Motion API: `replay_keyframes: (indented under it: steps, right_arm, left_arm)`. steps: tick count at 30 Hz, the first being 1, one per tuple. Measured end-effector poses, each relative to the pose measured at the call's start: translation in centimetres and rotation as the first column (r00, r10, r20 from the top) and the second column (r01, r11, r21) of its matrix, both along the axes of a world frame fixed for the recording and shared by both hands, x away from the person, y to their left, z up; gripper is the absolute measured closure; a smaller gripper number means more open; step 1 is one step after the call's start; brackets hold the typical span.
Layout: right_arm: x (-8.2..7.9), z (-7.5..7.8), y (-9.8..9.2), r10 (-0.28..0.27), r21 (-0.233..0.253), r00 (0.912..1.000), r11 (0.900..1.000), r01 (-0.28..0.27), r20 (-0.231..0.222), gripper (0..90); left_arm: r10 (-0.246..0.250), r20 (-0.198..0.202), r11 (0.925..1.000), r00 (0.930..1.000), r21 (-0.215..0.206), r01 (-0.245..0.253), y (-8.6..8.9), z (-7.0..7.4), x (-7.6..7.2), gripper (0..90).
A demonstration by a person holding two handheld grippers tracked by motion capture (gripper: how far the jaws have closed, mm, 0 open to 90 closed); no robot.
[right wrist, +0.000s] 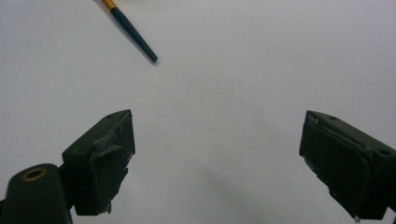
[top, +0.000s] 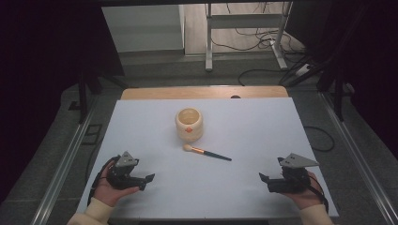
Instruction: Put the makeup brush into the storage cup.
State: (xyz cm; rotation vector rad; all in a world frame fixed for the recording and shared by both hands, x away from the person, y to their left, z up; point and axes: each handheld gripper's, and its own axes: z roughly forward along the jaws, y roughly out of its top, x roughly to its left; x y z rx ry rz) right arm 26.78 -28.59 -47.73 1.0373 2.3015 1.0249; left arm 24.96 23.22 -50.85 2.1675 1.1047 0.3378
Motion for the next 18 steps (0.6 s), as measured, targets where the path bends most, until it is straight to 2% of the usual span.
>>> replay_keyframes:
  steps: [4,7,13,18]
  right_arm:
    - [-0.1,-0.3,-0.4,0.003,-0.005,0.9998,1.000,-0.003,-0.019,12.9]
    - [-0.1,-0.2,-0.3,-0.009,-0.004,0.9998,1.000,0.009,-0.016,13.4]
    - [-0.5,0.0,-0.7,-0.040,-0.002,0.9992,0.999,0.040,-0.007,12.9]
    - [-1.1,0.0,-1.3,-0.067,-0.006,0.9977,0.998,0.067,-0.011,12.5]
  left_arm:
    - [-0.004,0.006,1.0000,1.0000,0.002,0.004,-0.3,0.0,0.5,14.7]
    - [-0.008,-0.002,1.0000,1.0000,-0.001,0.008,-0.4,-0.1,0.6,14.7]
    - [-0.018,0.017,0.9998,0.9997,0.007,0.017,-0.9,0.2,1.4,14.7]
    - [-0.037,0.013,0.9991,0.9992,0.024,0.036,-1.3,0.2,1.7,14.8]
